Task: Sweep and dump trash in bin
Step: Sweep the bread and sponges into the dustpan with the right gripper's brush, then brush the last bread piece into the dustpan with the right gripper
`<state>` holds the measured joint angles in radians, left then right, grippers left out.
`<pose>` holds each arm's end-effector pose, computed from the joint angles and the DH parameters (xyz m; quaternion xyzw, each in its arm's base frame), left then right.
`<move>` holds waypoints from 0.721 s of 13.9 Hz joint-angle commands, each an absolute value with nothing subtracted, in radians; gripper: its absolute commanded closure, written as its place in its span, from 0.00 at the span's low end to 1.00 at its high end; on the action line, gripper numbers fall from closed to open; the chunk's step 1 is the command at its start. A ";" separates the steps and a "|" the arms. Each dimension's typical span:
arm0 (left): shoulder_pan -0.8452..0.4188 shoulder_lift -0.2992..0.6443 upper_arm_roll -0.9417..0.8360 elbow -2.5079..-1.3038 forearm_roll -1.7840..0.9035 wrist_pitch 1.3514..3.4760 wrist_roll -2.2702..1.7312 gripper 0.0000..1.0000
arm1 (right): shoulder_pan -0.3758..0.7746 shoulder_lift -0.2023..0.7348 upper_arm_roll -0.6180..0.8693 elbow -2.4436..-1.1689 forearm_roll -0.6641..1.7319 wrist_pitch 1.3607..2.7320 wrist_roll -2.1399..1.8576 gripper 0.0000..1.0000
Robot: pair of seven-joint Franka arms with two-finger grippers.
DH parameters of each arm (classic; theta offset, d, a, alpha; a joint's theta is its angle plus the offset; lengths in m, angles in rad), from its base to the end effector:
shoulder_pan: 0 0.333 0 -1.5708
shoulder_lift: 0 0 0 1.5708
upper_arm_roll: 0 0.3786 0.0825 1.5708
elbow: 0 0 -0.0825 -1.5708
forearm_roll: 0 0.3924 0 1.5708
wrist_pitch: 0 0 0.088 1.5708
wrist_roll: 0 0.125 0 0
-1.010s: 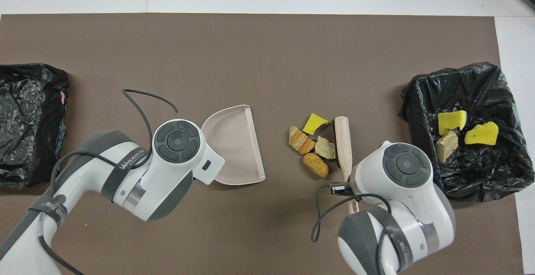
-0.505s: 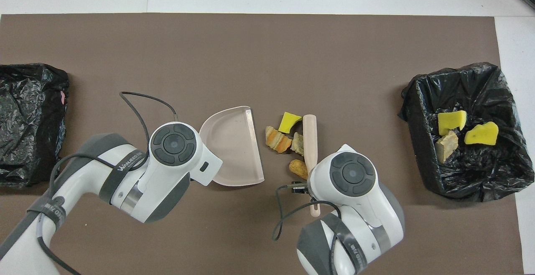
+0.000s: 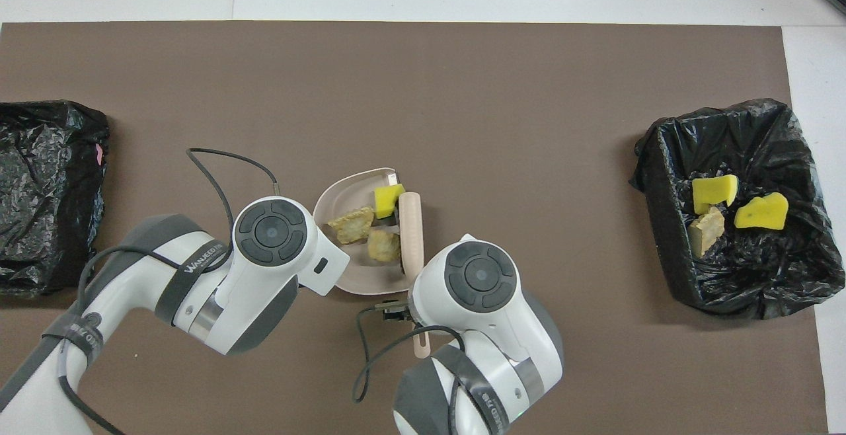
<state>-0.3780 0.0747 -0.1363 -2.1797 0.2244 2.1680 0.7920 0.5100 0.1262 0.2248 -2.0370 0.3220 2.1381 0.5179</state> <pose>0.4804 -0.2568 0.3897 -0.7482 0.6567 0.0536 0.0781 0.4259 0.4048 0.4252 -0.9887 -0.0188 0.0965 0.1130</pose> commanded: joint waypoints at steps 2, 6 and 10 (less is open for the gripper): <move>-0.364 0.038 -0.135 -2.223 0.241 2.198 0.802 1.00 | 0.489 0.079 0.216 -1.983 0.374 2.001 0.529 1.00; -0.364 0.037 -0.135 -2.230 0.241 2.189 0.828 1.00 | 0.390 -0.001 0.210 -1.985 0.333 1.763 0.589 1.00; -0.402 0.014 -0.135 -2.240 0.242 2.148 0.821 1.00 | 0.387 -0.092 0.213 -2.107 0.229 1.683 0.831 1.00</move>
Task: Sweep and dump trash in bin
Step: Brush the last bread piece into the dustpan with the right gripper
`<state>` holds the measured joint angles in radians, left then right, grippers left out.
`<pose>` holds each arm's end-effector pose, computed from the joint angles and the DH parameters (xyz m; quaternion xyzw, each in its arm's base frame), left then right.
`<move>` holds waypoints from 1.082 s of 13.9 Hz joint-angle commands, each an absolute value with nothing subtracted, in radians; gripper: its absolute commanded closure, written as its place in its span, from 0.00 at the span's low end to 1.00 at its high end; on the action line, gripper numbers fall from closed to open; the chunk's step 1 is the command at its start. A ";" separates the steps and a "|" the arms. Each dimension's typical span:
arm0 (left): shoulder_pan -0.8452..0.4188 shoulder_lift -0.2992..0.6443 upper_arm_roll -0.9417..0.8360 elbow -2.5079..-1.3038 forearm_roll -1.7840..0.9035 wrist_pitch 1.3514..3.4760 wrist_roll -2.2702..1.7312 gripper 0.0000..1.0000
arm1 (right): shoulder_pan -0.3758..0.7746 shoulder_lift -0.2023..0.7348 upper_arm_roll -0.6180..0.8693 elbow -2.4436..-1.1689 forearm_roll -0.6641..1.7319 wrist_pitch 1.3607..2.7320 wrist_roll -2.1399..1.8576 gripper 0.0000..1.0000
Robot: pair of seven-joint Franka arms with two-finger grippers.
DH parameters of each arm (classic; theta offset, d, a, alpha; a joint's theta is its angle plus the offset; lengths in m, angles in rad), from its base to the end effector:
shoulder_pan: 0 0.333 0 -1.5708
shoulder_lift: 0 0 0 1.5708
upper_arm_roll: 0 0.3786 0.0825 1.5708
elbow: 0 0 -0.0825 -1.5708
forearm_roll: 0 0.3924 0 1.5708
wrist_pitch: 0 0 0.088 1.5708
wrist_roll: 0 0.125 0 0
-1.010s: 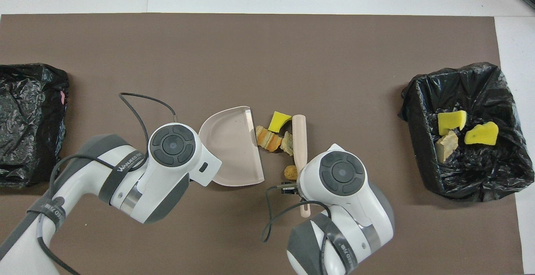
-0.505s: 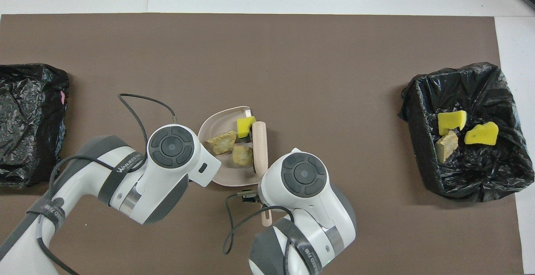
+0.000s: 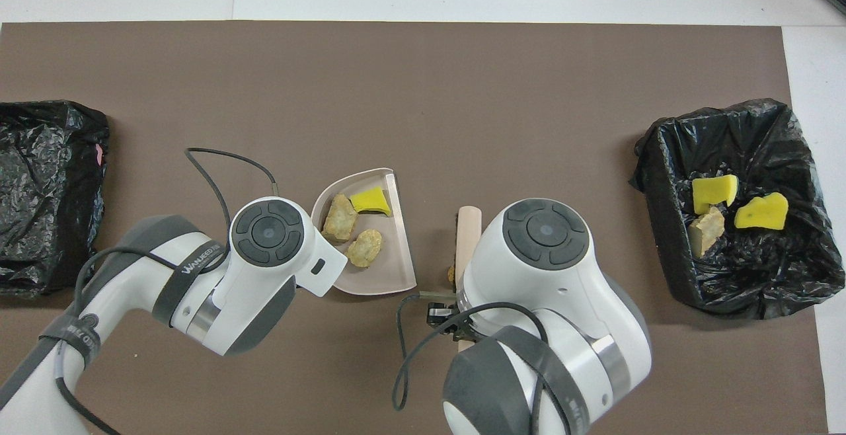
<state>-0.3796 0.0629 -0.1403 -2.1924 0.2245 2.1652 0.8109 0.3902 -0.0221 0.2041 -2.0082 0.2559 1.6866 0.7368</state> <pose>0.4746 -0.2570 0.3903 -0.7400 0.6657 0.0561 0.0782 0.4103 0.3129 0.4881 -0.9761 0.1036 0.1912 0.0037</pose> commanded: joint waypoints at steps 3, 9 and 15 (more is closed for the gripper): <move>-0.431 0.005 -0.135 -2.246 0.241 2.132 0.799 1.00 | 0.371 -0.161 0.221 -2.258 0.230 1.752 0.919 1.00; -0.471 -0.032 -0.140 -2.299 0.241 2.140 0.712 1.00 | 0.446 -0.037 0.224 -2.226 0.229 1.930 0.646 1.00; -0.439 -0.038 -0.138 -2.321 0.230 2.148 0.729 1.00 | 0.564 0.071 0.225 -2.128 0.350 2.130 0.624 1.00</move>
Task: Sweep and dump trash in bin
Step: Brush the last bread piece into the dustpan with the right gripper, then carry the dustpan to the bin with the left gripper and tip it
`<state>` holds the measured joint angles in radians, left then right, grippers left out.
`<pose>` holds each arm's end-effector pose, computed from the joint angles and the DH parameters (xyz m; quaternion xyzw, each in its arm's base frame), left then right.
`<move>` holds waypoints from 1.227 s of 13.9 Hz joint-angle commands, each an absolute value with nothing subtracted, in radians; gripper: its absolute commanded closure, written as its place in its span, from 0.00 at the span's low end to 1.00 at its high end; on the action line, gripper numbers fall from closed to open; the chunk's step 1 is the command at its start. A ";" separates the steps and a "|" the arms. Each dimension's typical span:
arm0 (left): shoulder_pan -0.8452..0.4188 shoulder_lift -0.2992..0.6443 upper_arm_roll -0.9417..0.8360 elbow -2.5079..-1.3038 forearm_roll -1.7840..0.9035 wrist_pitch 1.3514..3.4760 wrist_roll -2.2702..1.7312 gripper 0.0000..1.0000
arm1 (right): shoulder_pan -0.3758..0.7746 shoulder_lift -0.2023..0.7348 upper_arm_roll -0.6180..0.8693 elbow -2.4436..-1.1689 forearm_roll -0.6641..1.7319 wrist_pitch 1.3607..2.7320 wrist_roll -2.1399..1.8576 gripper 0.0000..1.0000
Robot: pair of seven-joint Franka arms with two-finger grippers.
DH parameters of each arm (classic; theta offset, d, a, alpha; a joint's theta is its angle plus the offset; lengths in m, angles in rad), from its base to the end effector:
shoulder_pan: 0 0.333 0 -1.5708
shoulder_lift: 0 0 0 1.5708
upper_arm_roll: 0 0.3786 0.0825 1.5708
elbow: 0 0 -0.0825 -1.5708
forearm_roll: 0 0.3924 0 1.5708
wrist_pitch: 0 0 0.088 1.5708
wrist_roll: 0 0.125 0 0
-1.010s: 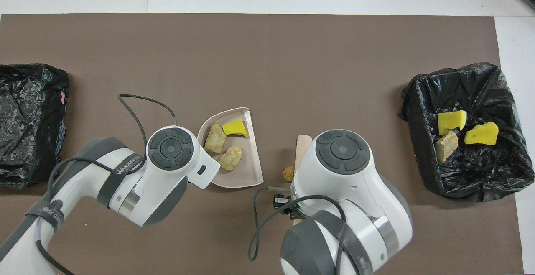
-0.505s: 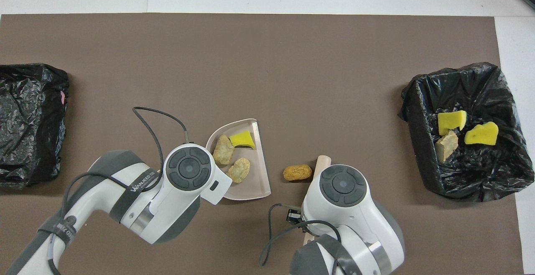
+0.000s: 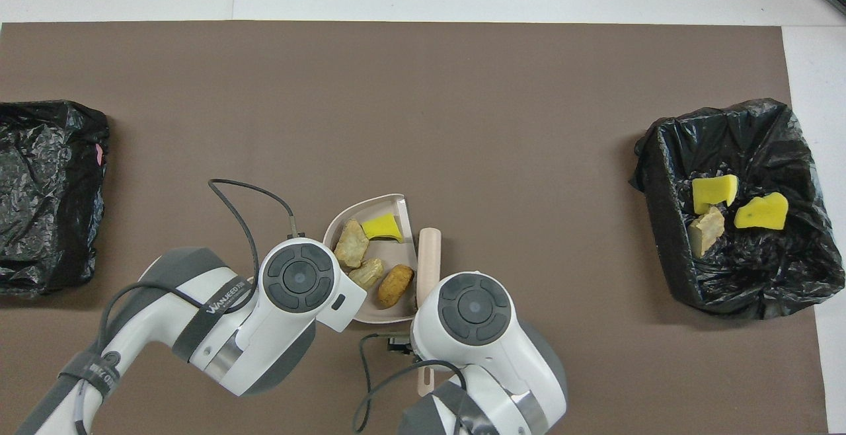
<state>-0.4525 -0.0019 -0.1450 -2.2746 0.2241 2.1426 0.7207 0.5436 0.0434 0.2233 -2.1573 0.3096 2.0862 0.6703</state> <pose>0.4261 -0.2745 0.3871 -0.7432 0.6598 0.0700 0.0859 0.3752 0.3880 0.4122 -0.9887 0.0356 0.1309 0.0640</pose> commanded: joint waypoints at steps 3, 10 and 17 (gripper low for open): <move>-0.394 -0.029 -0.138 -2.313 0.227 2.151 0.786 1.00 | 0.548 0.061 0.218 -2.123 0.342 2.080 0.555 1.00; -0.220 -0.020 -0.138 -2.252 0.172 2.155 1.078 1.00 | 0.482 -0.027 0.221 -2.106 0.204 1.882 0.535 1.00; 0.141 -0.017 -0.130 -2.025 0.146 2.028 1.556 1.00 | 0.719 0.043 0.222 -2.154 0.176 2.061 0.799 1.00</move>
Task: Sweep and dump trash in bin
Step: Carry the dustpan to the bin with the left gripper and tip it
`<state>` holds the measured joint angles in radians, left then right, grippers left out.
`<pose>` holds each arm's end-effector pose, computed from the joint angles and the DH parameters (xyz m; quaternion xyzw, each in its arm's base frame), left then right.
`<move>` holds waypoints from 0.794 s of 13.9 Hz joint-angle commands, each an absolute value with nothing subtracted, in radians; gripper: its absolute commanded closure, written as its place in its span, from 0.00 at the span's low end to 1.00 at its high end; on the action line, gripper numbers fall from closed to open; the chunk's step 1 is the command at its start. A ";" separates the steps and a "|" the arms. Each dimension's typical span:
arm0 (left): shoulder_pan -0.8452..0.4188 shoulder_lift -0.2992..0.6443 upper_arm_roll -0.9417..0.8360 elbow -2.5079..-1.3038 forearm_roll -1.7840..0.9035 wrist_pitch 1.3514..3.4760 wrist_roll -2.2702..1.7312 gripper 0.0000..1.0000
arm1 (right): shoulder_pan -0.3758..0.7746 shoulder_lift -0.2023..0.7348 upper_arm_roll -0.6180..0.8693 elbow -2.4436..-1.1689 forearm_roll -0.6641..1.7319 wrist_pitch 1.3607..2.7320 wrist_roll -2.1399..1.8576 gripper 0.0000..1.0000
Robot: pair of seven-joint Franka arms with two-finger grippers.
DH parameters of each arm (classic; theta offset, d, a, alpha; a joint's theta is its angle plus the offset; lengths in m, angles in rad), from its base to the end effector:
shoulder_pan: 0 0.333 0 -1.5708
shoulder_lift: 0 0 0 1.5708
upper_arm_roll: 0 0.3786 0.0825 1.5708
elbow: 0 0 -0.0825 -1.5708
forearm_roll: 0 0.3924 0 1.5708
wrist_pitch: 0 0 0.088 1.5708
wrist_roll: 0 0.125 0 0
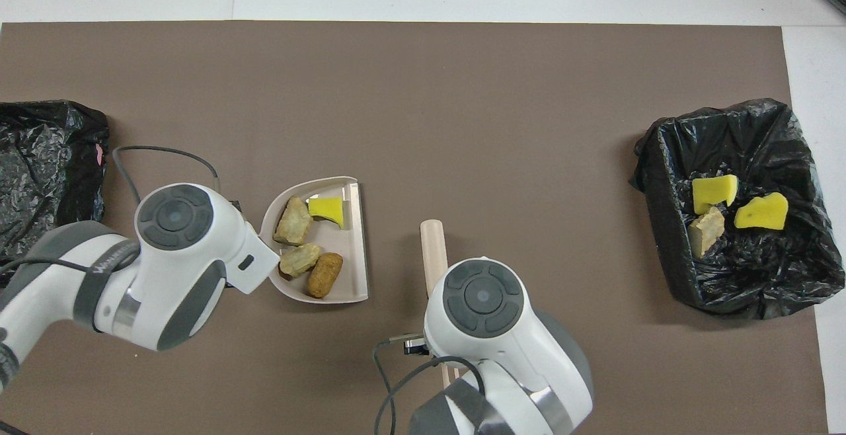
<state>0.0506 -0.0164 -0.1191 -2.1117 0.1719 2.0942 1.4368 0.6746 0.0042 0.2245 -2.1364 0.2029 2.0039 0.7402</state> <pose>0.5451 -0.0266 0.4635 -0.6978 0.7123 0.0481 0.0579 0.3178 0.4244 0.4346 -0.9932 -0.0303 0.1116 0.0113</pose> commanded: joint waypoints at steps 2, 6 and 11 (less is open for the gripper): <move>0.248 0.004 -0.130 -1.950 0.144 2.010 1.681 1.00 | 0.745 0.067 0.222 -2.163 0.160 2.111 0.851 1.00; 0.444 0.083 -0.129 -1.787 0.146 1.968 1.781 1.00 | 0.744 0.069 0.218 -2.113 0.112 2.033 0.891 0.00; 0.561 0.167 -0.129 -1.658 0.306 2.061 1.933 1.00 | 0.643 0.043 0.215 -1.961 0.078 1.824 0.810 0.00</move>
